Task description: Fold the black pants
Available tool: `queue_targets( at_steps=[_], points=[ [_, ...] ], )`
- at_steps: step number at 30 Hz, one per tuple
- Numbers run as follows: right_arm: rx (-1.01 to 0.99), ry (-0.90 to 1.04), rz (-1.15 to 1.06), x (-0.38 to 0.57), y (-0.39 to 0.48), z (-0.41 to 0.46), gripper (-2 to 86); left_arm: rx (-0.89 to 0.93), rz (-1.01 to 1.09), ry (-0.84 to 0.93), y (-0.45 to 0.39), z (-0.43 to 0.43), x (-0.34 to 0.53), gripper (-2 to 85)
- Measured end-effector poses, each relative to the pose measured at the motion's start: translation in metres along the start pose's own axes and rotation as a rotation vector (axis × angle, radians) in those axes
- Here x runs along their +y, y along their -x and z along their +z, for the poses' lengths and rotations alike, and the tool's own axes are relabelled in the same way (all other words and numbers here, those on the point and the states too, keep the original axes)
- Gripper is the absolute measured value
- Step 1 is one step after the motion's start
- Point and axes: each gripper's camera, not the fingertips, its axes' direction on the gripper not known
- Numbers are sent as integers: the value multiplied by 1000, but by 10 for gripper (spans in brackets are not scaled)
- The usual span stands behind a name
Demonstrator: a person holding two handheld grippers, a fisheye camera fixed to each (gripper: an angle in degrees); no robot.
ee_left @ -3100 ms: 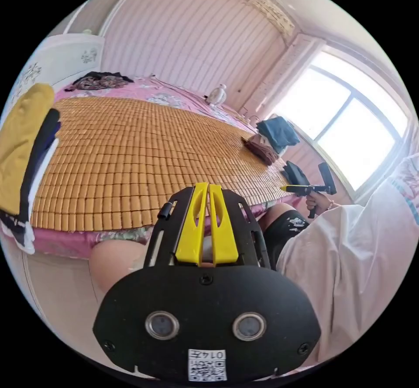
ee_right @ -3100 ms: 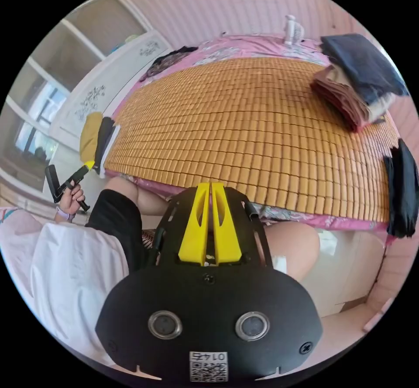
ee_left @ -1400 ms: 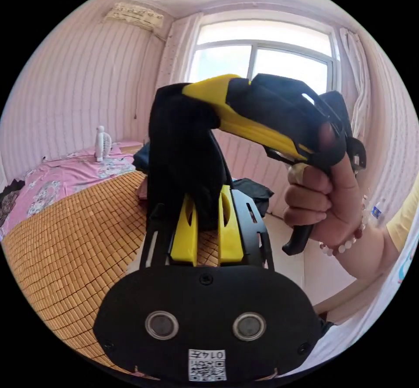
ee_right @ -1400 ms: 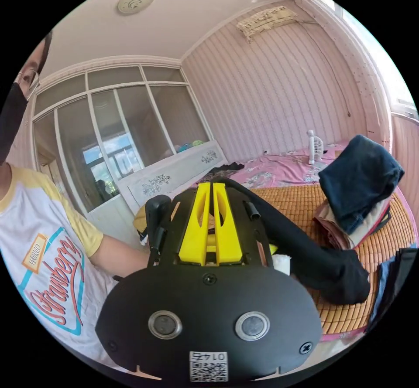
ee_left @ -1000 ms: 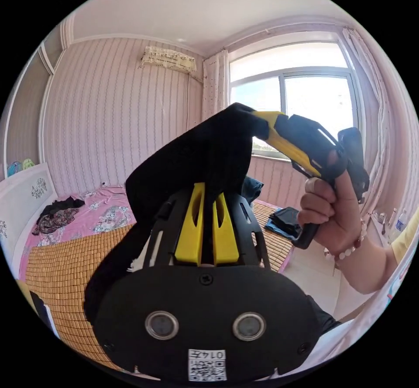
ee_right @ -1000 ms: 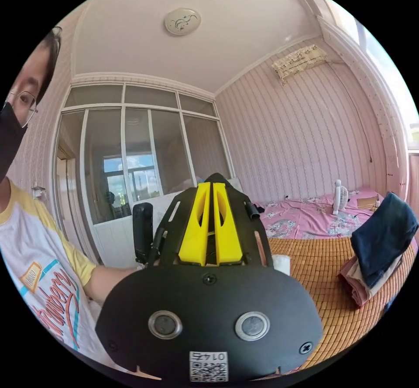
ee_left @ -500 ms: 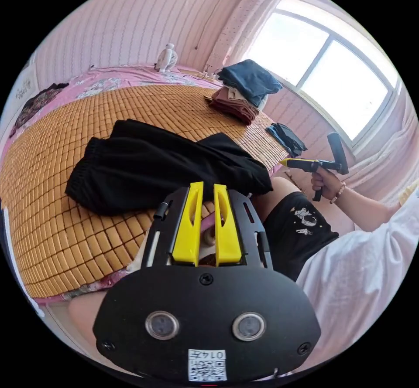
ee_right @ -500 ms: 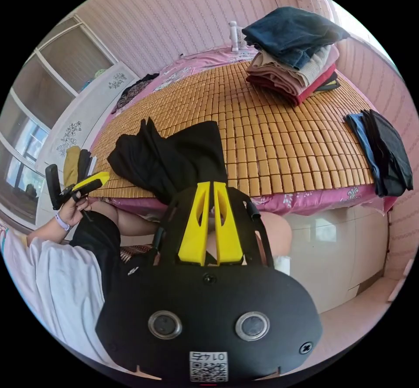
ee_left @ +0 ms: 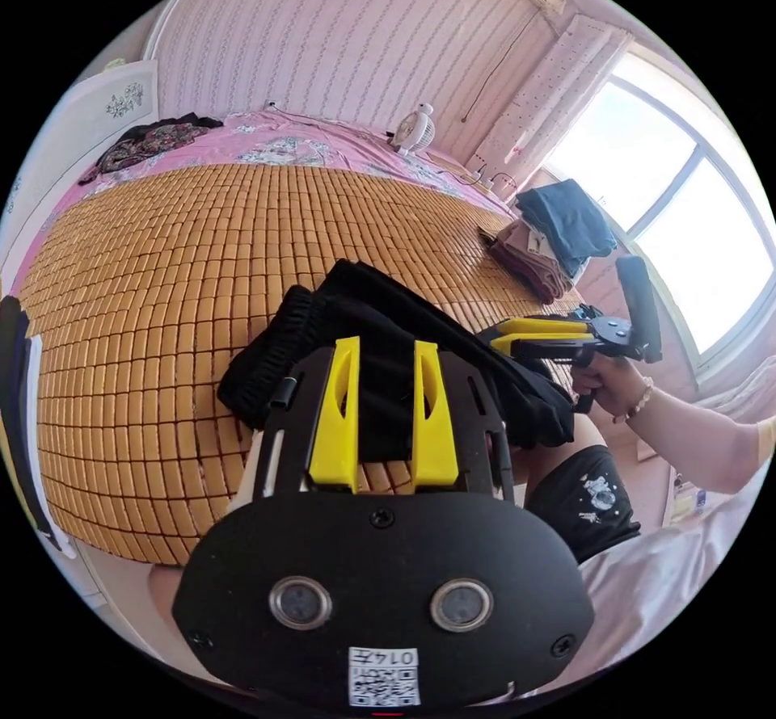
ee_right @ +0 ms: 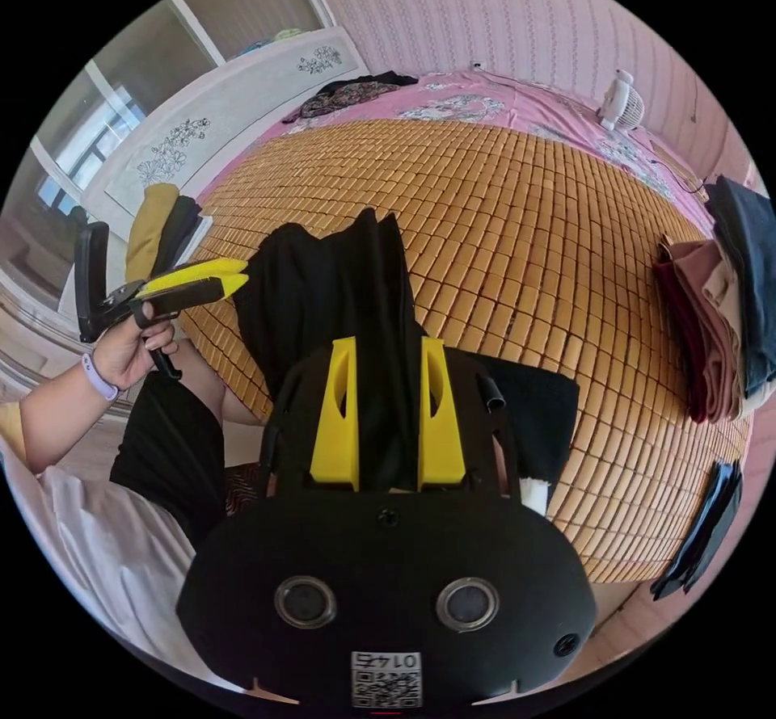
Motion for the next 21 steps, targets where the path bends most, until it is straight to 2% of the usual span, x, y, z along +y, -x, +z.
queue_targets(
  at_steps=[4,7,10,12,13,17,21],
  points=[
    [47,138,13,-46,-5,42,117,4,-28,159,2,32,-17,109],
    [-10,266,69,-58,-15,68,91,-75,8,339,8,56,-13,98],
    [-21,250,80,-67,-23,60,24,-66,69,328,18,45,-11,64],
    [-64,223,84,-69,-32,47,9,-38,47,331,30,32,-11,14],
    [-109,186,99,-69,-40,33,5,-28,30,322,34,26,-12,3],
    [-284,-22,130,-45,-72,-36,-3,26,106,60,46,-51,-3,-8],
    [-190,-264,161,-2,-99,-111,-3,5,100,-115,79,-140,10,-10]
  ],
)
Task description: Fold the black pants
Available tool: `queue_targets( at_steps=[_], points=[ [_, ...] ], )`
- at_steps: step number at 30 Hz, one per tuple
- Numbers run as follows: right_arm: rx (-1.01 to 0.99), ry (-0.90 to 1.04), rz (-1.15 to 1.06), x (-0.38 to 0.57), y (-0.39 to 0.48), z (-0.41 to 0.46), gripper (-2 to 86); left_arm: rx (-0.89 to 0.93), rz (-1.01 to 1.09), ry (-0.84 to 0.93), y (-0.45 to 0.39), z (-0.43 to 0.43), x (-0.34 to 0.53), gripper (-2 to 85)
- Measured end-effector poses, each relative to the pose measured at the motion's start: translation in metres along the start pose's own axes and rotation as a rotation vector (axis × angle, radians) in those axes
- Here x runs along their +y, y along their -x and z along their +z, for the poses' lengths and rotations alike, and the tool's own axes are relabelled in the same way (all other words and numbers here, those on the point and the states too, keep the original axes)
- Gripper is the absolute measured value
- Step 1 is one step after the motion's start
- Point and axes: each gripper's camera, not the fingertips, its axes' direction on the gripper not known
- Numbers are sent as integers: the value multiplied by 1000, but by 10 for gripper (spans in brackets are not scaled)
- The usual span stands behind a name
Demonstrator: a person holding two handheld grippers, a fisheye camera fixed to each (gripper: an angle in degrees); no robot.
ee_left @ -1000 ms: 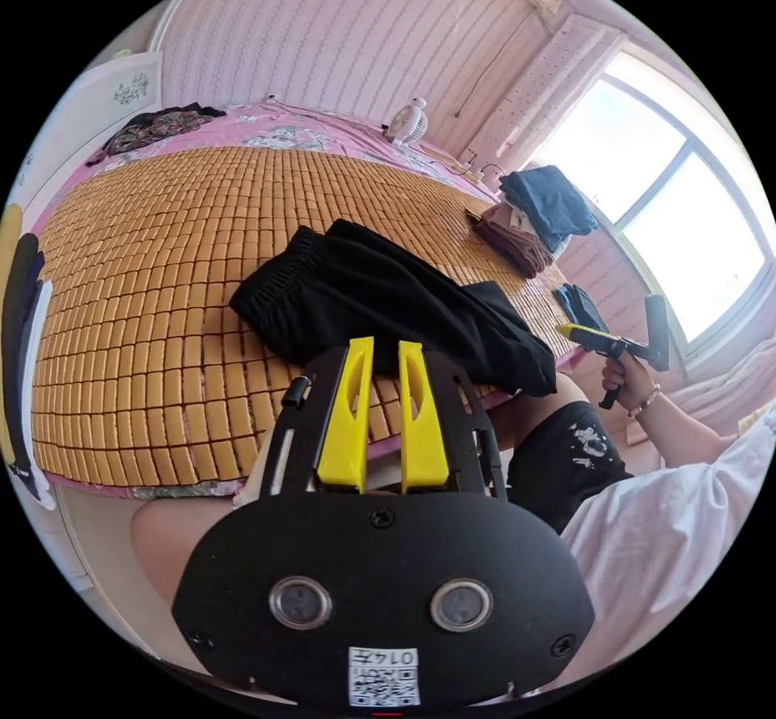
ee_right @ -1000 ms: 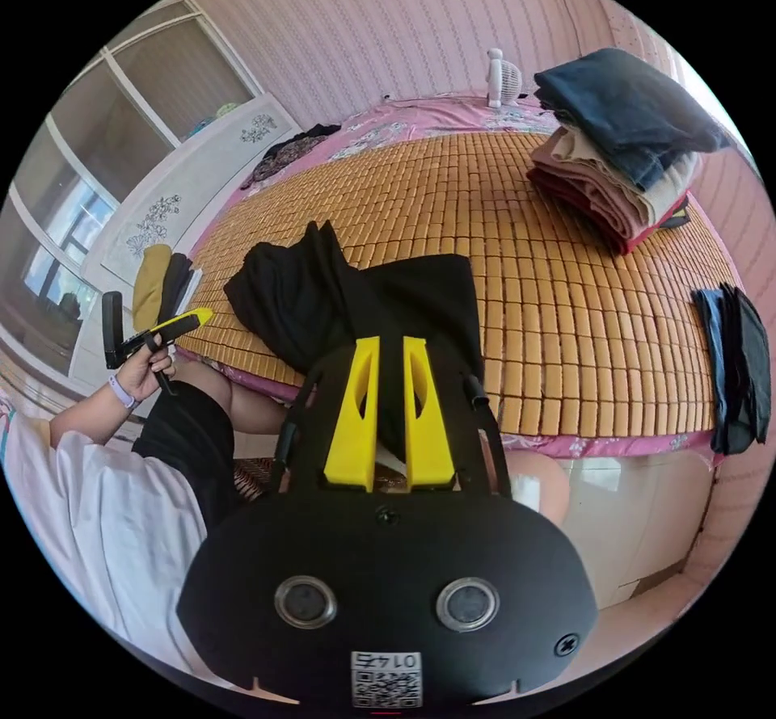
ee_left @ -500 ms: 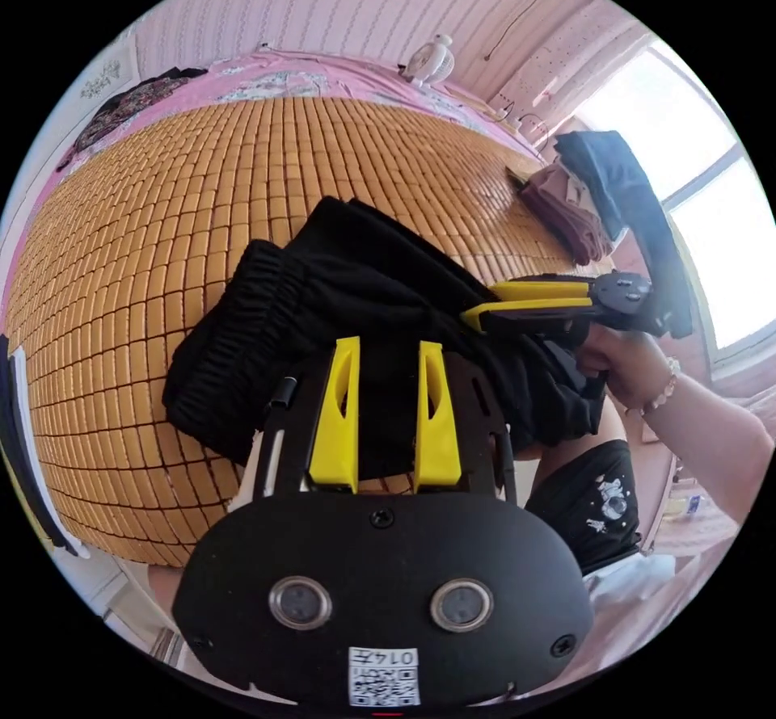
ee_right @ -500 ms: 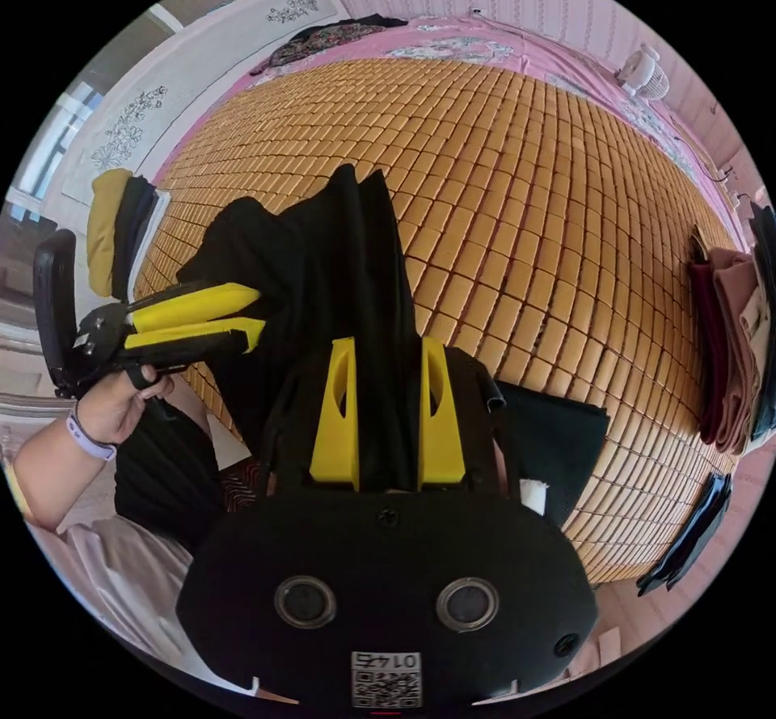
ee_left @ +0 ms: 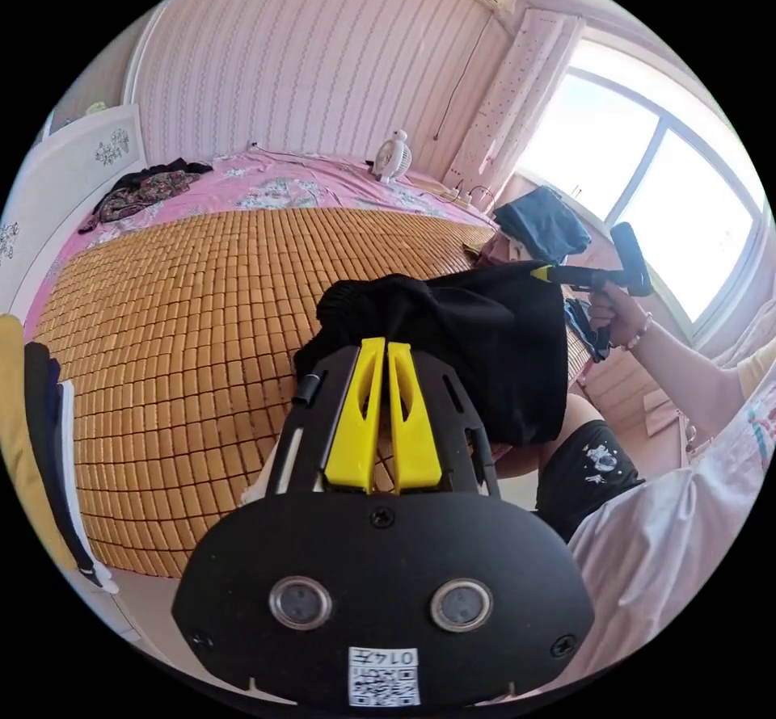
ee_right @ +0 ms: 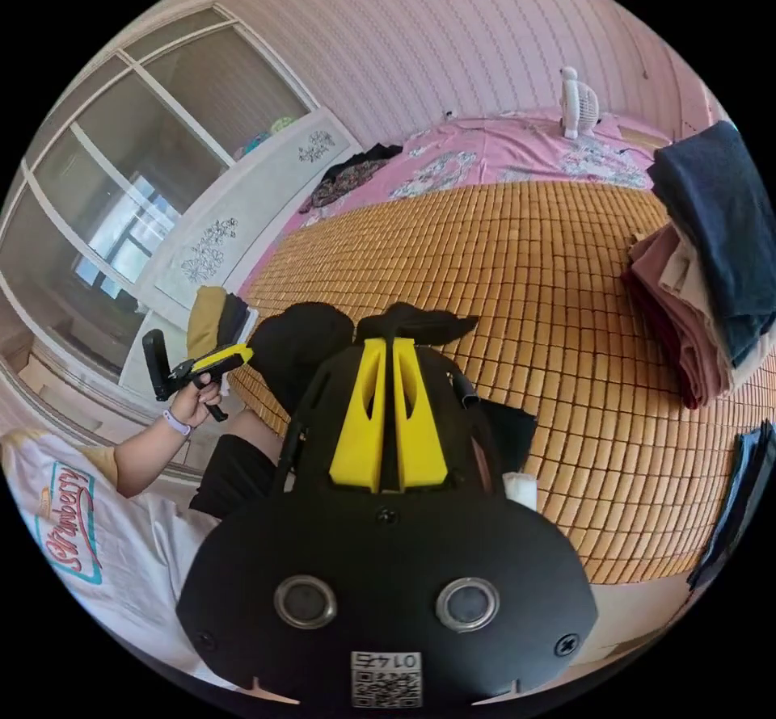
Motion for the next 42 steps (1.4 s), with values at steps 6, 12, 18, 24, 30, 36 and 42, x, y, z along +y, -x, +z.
queue_targets(
  at_steps=[6,12,18,24,30,36,42],
  points=[
    [150,-443,148,71,-44,-132,3,-200,-27,-142,51,-108,15,-10],
    [184,-305,452,175,-105,-126,14,-189,-352,-86,128,-137,83,-10],
    [262,-129,671,229,-142,-107,25,-118,-714,-98,173,-157,158,-9],
    [316,-111,650,217,-156,-115,44,-224,-712,-94,182,-186,160,16],
    [350,19,527,167,-158,-72,69,-175,-590,-64,198,-170,98,58],
    [489,50,448,115,-156,-33,85,-208,-560,152,237,-123,27,110],
    [531,96,559,92,-183,0,101,-278,-635,390,262,-73,23,134]
  ],
)
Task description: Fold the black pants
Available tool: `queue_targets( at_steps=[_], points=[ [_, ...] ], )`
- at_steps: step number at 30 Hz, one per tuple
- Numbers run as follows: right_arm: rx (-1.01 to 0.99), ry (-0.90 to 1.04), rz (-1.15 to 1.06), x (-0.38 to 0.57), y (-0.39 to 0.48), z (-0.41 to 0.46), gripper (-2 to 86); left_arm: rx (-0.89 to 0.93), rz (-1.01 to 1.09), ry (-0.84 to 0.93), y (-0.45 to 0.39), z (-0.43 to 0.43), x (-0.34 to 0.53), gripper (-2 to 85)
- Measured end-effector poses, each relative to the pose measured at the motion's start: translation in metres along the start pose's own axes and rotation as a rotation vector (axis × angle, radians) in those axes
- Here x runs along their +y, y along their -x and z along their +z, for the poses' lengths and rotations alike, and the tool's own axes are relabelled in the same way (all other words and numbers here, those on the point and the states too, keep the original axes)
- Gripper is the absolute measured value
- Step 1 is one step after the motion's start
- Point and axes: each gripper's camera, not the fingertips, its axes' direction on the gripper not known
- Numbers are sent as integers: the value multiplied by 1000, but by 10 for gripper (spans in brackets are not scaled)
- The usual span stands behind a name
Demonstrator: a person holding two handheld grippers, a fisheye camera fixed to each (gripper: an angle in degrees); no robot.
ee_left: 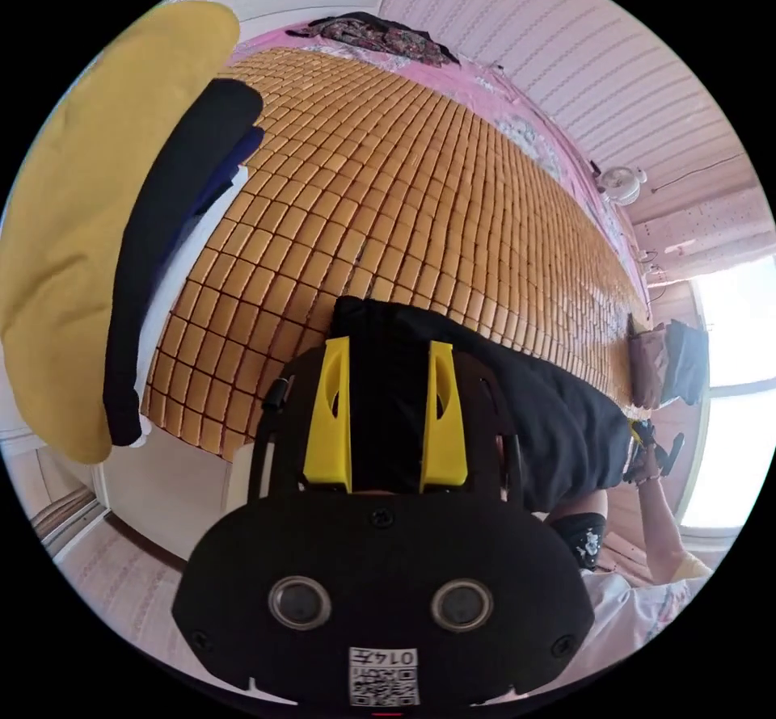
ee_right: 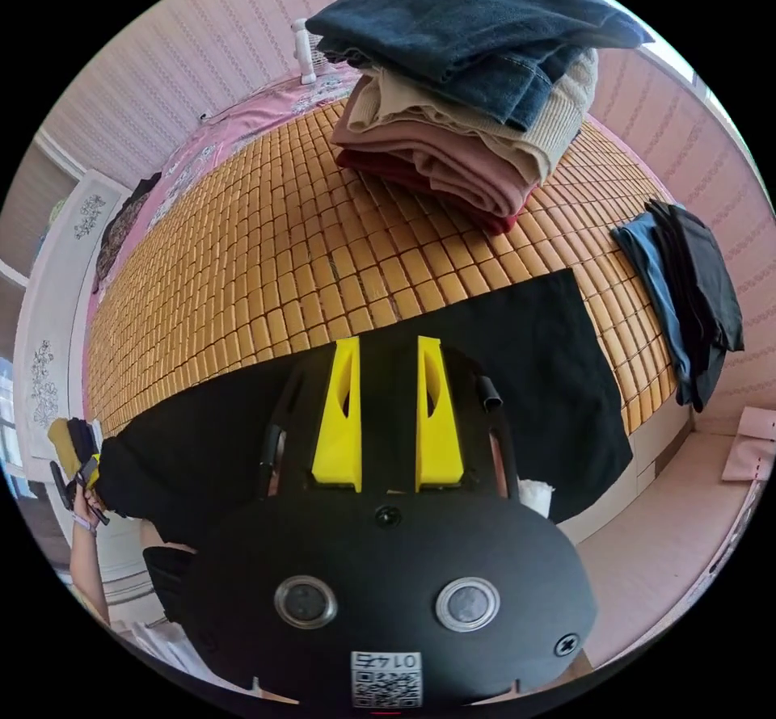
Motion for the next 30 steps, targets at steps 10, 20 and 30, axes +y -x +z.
queue_targets(
  at_steps=[10,20,30],
  points=[
    [-193,19,303,4,-48,17,8,-20,-11,-17,1,1,7,12],
    [-452,-368,130,29,-43,-90,0,115,50,-422,-8,-102,-7,-10],
    [-710,-663,-93,152,-65,-168,0,289,65,-657,61,-150,89,-9]
  ],
)
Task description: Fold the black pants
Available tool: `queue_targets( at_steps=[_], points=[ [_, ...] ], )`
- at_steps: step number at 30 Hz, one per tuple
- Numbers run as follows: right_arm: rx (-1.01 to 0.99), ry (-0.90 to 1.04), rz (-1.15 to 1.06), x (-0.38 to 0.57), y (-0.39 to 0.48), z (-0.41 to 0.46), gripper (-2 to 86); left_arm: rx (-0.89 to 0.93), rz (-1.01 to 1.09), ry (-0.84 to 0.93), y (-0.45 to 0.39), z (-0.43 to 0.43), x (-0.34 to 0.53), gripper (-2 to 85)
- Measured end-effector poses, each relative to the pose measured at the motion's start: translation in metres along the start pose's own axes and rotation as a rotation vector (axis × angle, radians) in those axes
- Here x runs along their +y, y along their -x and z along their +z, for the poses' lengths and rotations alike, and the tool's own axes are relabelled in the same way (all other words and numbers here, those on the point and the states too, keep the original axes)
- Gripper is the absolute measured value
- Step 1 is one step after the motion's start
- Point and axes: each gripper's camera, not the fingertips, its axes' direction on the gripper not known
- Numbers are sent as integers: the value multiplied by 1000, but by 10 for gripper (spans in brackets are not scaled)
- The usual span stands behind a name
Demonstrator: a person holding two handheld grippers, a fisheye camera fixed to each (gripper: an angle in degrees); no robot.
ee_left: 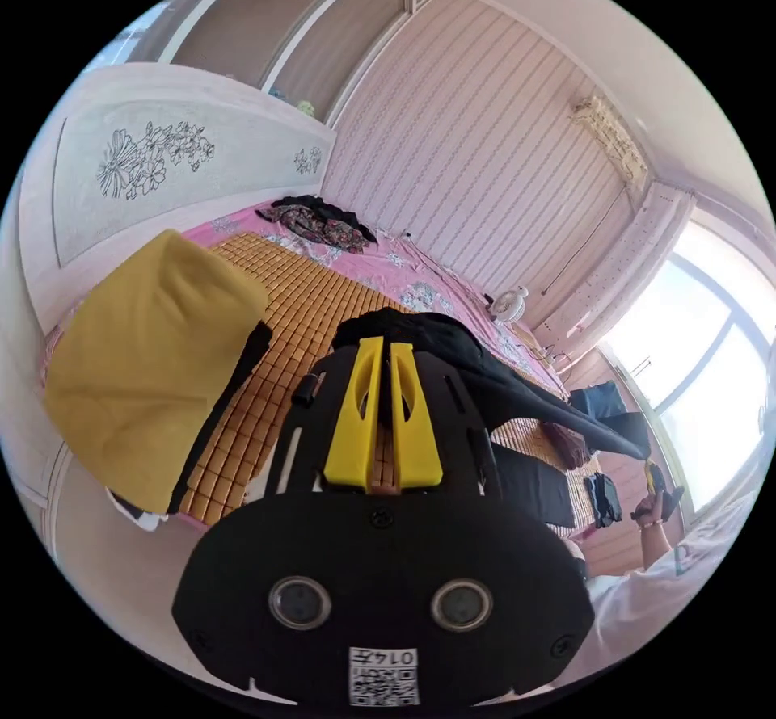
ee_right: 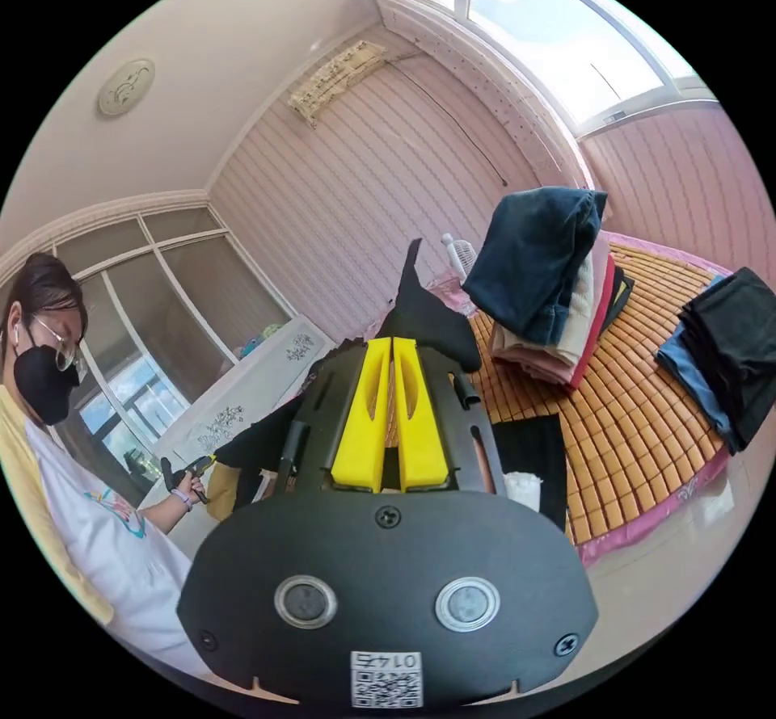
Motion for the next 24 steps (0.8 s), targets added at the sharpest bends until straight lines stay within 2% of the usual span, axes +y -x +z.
queue_targets(
  at_steps=[3,7,10,16,20,24],
  points=[
    [93,161,112,65,-13,-14,1,-77,-163,78,44,-13,62,-9],
    [321,455,354,146,-48,-4,8,-150,-407,82,91,-32,130,-8],
    [421,477,367,155,-50,5,15,-168,-472,102,100,-38,152,-4],
    [462,435,224,119,-23,60,24,-133,-319,169,78,-10,129,52],
    [367,521,78,107,13,128,27,-145,-115,248,45,28,106,76],
    [293,626,-36,116,48,189,31,-243,62,357,14,77,93,115]
  ],
)
